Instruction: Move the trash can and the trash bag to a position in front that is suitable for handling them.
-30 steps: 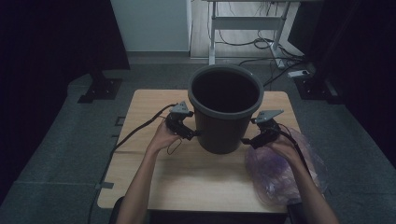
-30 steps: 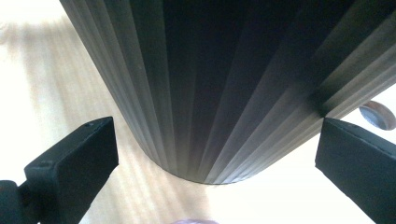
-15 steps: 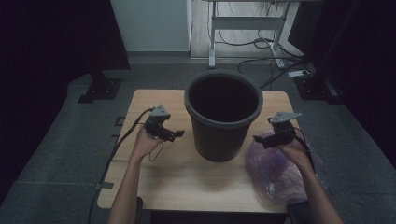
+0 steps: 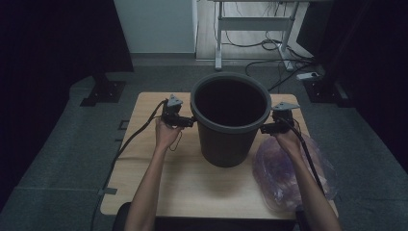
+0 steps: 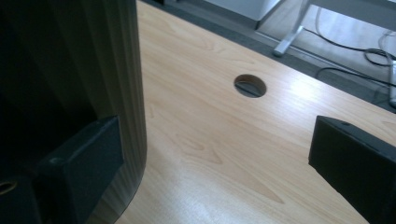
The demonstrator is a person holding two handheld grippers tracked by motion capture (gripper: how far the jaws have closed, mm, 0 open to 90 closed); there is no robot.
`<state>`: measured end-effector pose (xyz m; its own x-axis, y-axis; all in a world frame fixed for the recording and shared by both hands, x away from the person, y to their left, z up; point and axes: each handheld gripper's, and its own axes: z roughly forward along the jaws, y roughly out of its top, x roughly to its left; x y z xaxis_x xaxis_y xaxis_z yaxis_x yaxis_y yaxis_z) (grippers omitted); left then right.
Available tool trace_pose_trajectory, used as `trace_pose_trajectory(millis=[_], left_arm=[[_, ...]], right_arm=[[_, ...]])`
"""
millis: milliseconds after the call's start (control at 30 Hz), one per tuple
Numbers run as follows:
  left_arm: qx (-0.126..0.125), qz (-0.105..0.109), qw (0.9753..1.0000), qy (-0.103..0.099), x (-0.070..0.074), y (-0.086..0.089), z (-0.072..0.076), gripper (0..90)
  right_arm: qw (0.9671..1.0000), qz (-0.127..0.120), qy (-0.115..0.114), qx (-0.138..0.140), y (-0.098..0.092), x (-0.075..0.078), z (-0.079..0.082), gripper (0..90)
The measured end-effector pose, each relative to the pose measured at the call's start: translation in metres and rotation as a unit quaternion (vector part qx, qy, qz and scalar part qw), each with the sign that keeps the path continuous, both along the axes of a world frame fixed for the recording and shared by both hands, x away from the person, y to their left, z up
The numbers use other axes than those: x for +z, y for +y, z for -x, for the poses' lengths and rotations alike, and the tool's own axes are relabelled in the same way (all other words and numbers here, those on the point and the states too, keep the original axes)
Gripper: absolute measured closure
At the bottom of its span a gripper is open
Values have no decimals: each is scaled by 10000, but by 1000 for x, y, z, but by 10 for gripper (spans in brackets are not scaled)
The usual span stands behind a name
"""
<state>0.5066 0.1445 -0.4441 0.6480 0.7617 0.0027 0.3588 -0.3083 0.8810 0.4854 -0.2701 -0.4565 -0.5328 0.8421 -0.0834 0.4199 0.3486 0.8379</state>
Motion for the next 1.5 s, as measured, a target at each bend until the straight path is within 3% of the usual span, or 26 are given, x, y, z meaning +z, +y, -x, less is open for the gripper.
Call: trace_pose_trajectory(millis=[233,400,600,1067,1333,1500], left_arm=[[-10,-53,10000,-33,1,5,20,18],[-3,-176,9998,-63,3,14,45,18],[20,-187,9998,-61,3,22,70,18],[-96,-332,9994,-16,6,29,127,16],[-130,-301,9994,-52,3,26,142,3],[-176,-531,9984,41,-1,25,139,0]], right_arm=[[9996,161,-11,211,5,3,18,35],[9993,61,-6,364,12,1,40,34],[9990,123,-24,437,19,2,60,42],[9975,-163,152,663,23,-2,107,50],[9976,-206,161,647,18,-3,123,52],[9964,-218,278,768,16,-2,124,33]])
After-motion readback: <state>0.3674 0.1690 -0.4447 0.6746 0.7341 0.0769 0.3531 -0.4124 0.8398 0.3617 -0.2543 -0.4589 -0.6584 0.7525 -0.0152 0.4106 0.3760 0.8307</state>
